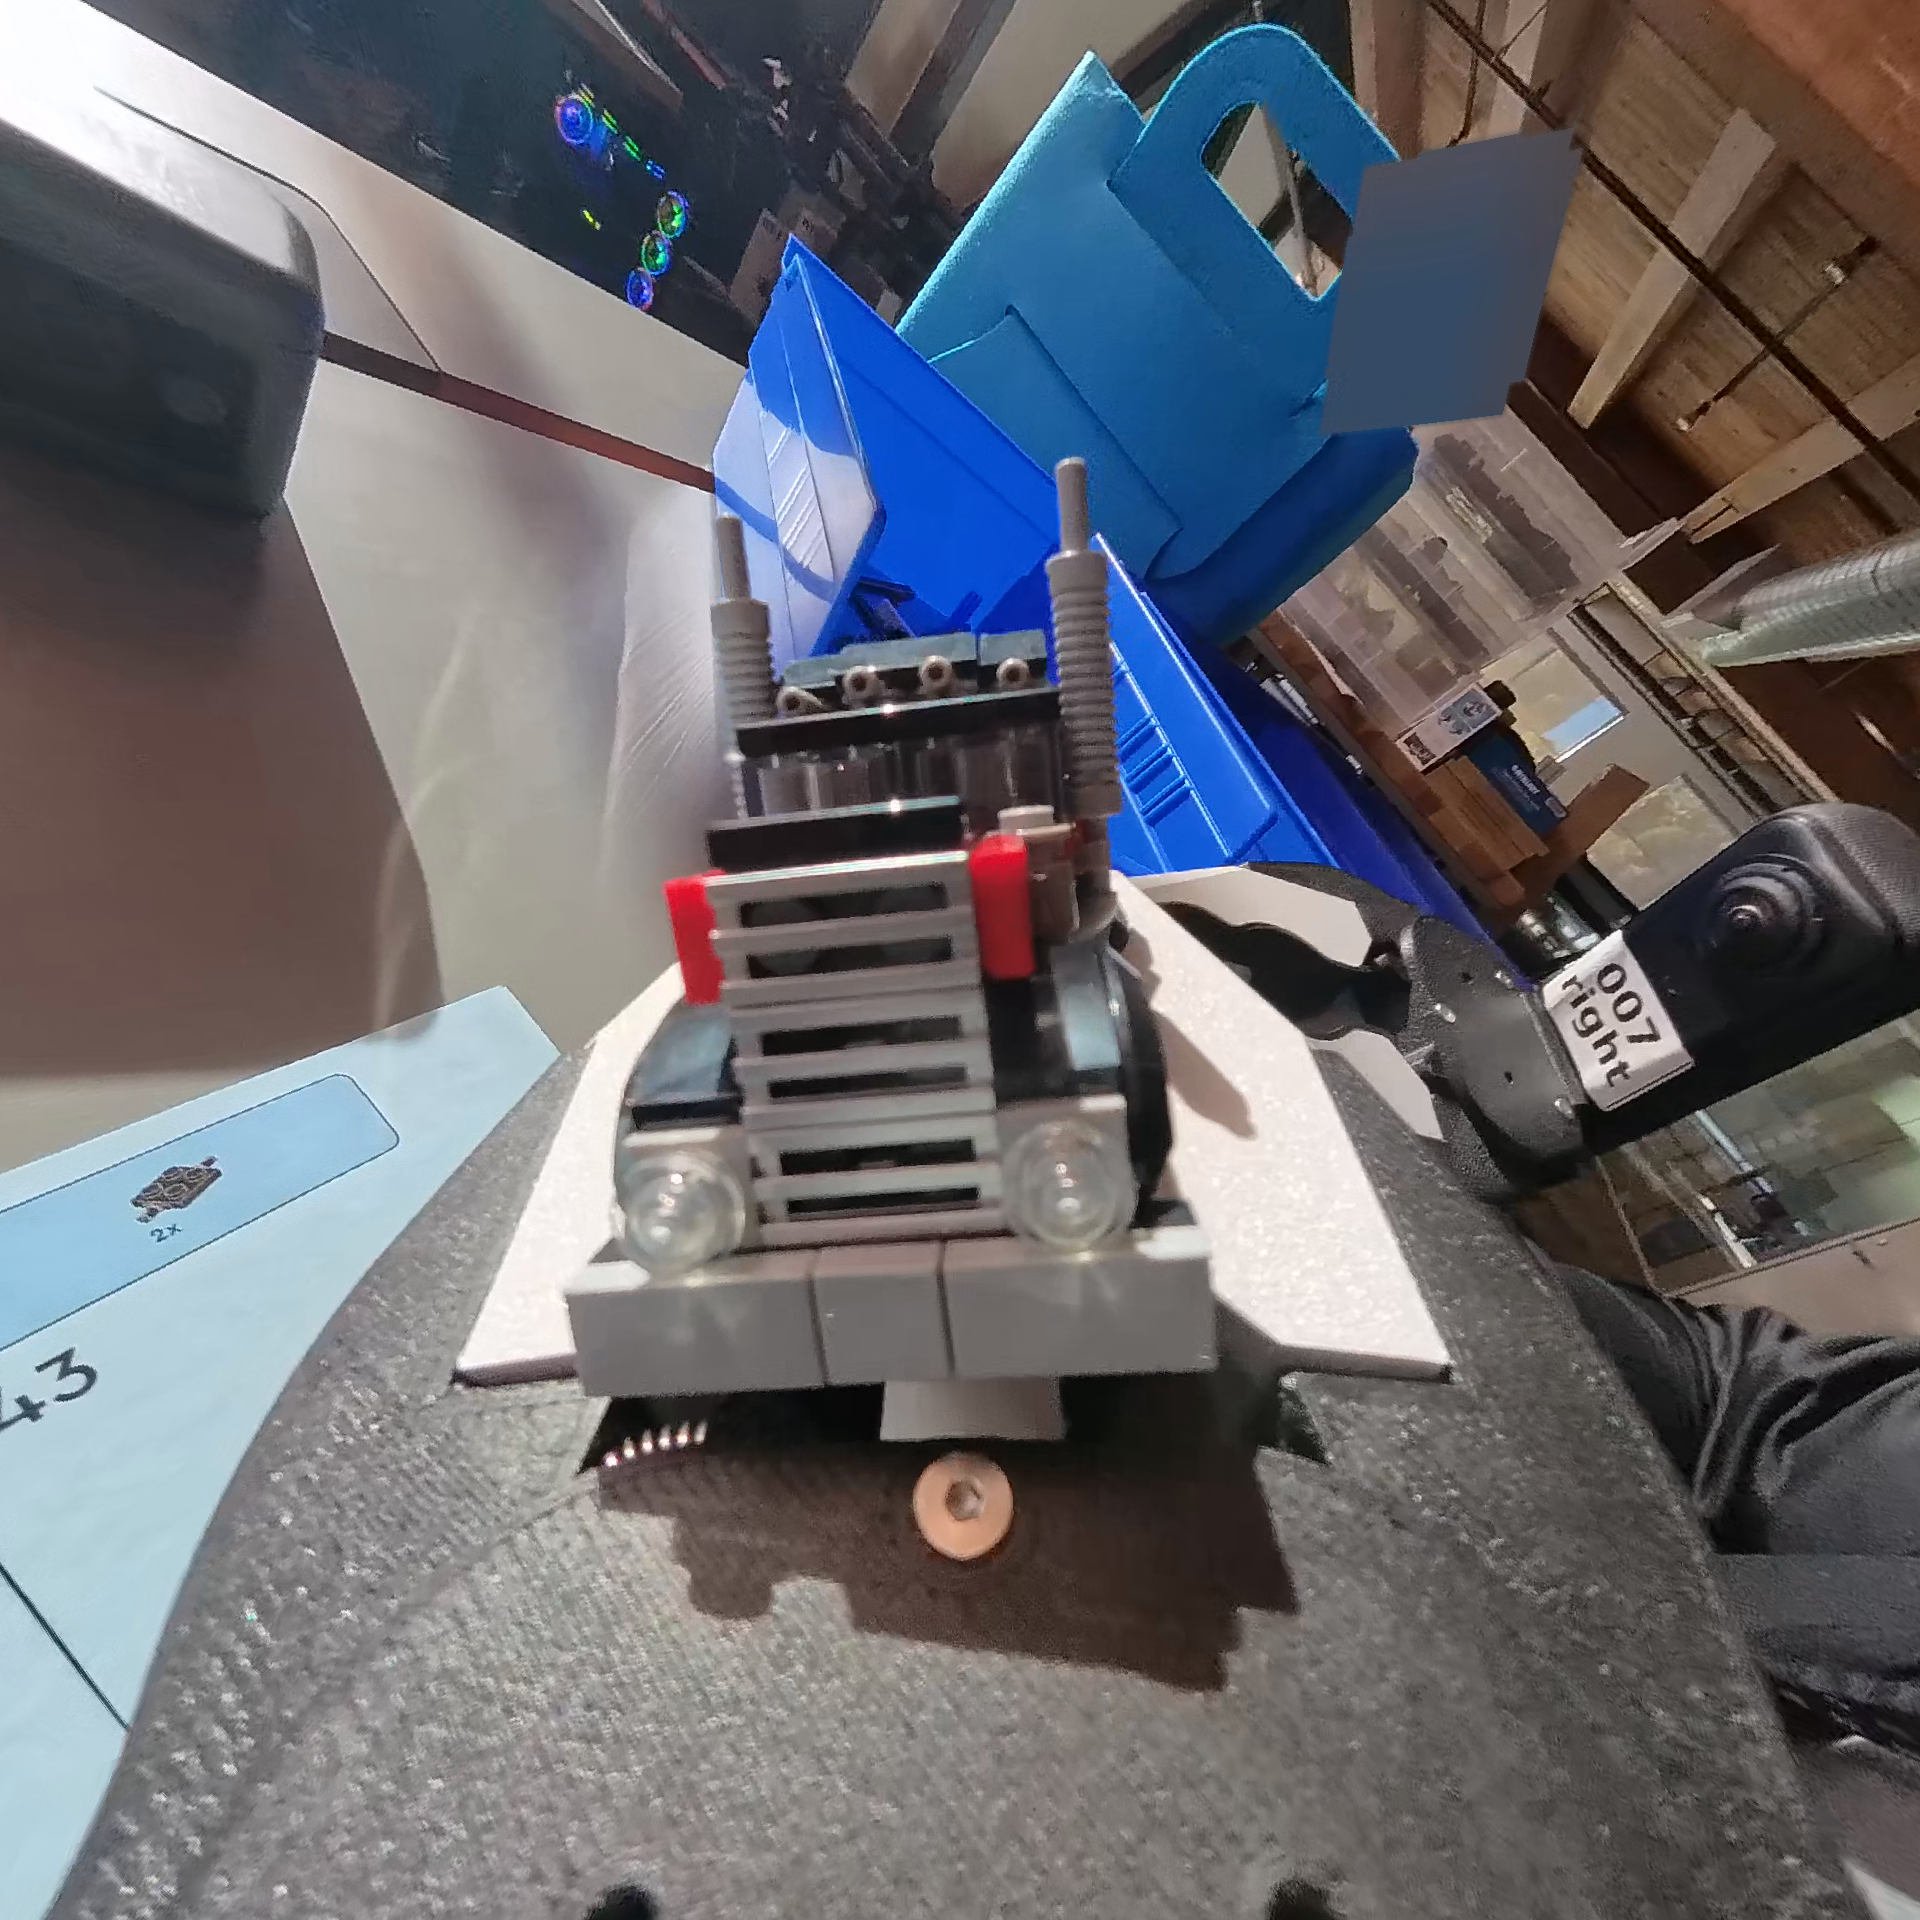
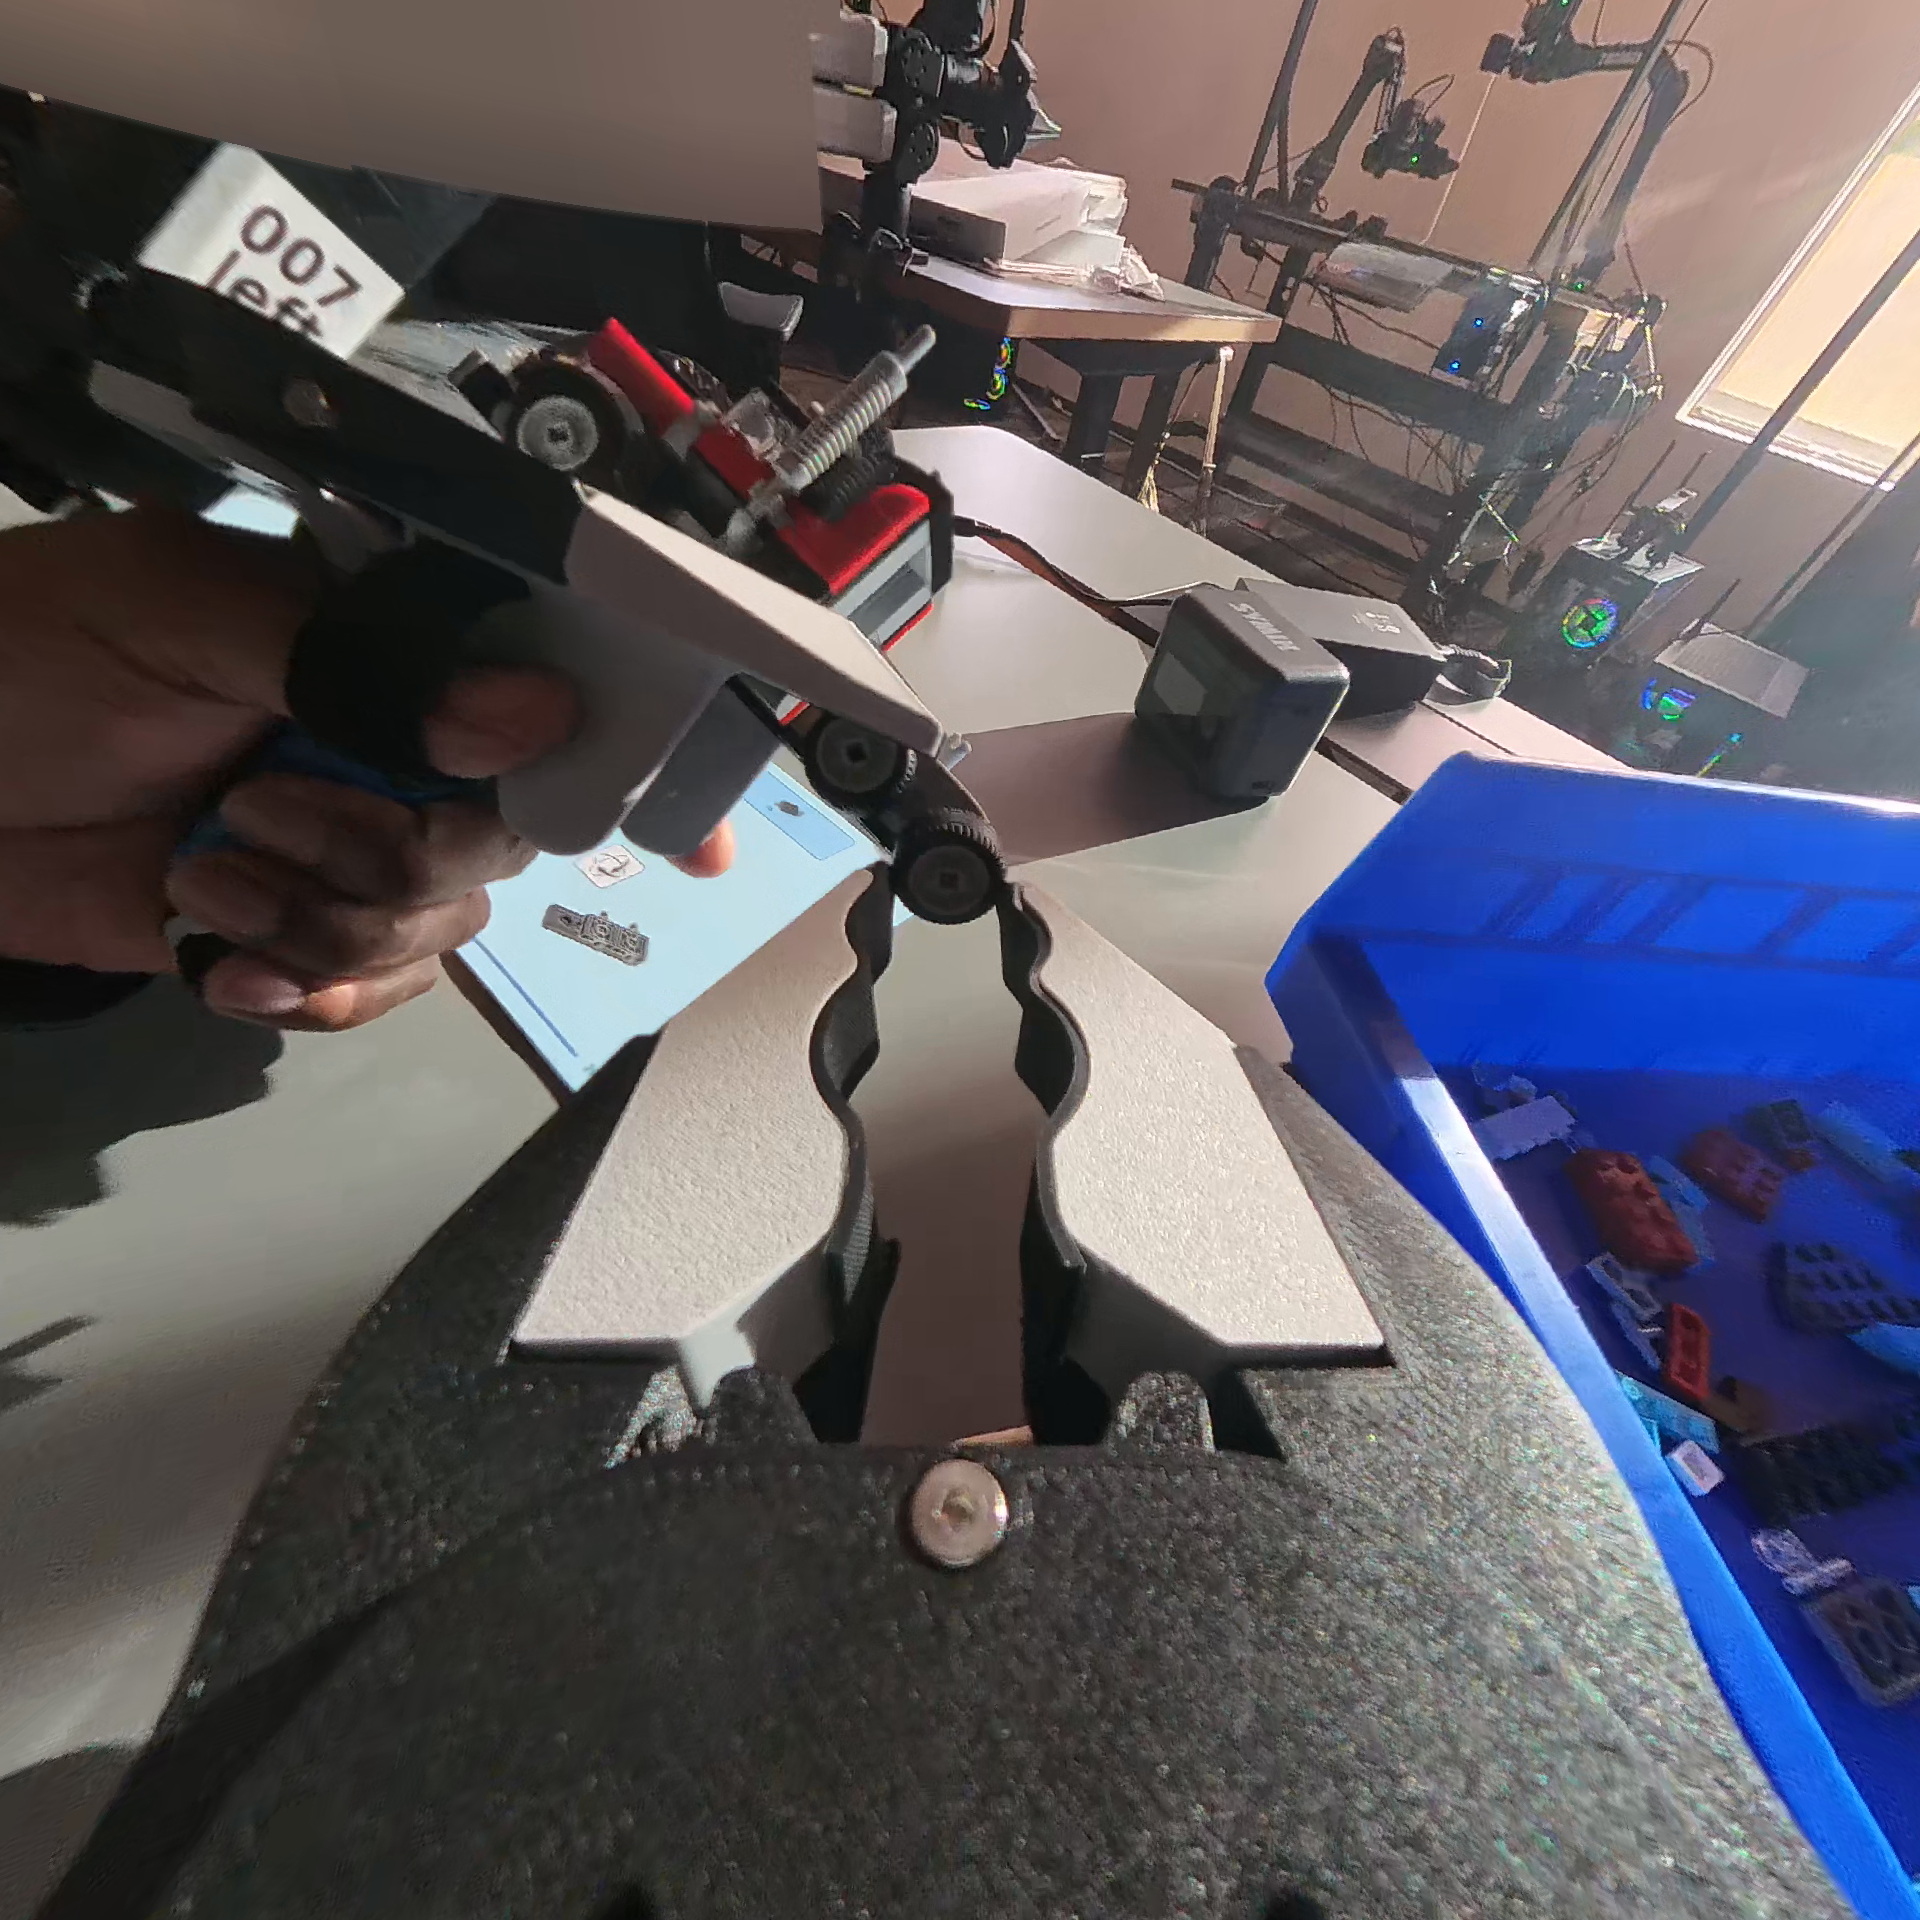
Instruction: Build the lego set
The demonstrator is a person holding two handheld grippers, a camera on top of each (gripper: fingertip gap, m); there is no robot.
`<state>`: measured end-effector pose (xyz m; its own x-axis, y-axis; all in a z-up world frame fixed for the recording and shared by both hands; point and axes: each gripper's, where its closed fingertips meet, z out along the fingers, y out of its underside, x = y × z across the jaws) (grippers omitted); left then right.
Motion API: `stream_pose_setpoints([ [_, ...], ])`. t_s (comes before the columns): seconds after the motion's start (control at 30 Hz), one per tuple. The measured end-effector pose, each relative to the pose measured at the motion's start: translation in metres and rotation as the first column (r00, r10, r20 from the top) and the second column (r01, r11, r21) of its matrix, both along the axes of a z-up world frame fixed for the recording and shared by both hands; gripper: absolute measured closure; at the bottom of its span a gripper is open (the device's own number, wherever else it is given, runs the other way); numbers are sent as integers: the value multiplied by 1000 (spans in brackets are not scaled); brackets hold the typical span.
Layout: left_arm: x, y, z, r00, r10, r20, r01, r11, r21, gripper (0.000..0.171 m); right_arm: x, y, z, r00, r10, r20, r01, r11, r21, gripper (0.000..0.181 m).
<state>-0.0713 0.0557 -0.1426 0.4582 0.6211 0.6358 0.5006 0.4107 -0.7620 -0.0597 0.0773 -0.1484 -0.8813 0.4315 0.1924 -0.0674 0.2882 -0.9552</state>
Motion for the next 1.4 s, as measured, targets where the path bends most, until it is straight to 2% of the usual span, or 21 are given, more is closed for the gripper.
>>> stream_pose_setpoints([
  [0.4, 3, 6, 4, 983, -6, -182, -43, 962, -269, 121, -1, 3, -5, 986, -24, -164, 47, 990, 136, 159],
  [0.73, 12, 15, 22, 913, -66, -402, -114, 906, -407, 124, 6, 7, 9, 997, 67, 33, -66, 997, -46, 159],
  [0.83, 15, 17, 27, 882, -72, -465, -163, 881, -445, 121, 7, 7, 13, 997, 70, 21, -69, 995, -66, 159],
  [1.0, 18, 23, 23, 872, -95, -481, -168, 863, -476, 122, 6, 8, 18, 996, 26, -88, -29, 999, -33, 159],
  [1.13, 19, 22, 28, 863, -66, -502, -189, 877, -441, 123, 5, 7, 21, 988, -8, -156, 9, 1000, 2, 159],
  [1.27, 15, 16, 29, 905, -11, -425, -127, 947, -296, 122, 5, 8, 21, 993, 14, -113, -18, 999, -36, 159],
  [1.33, 13, 10, 31, 913, 20, -408, -130, 961, -245, 122, 5, 8, 22, 994, 21, -107, -28, 998, -59, 159],
  [1.4, 14, 12, 30, 914, 11, -406, -122, 961, -247, 122, 7, 5, 22, 993, 29, -117, -36, 997, -62, 159],
])
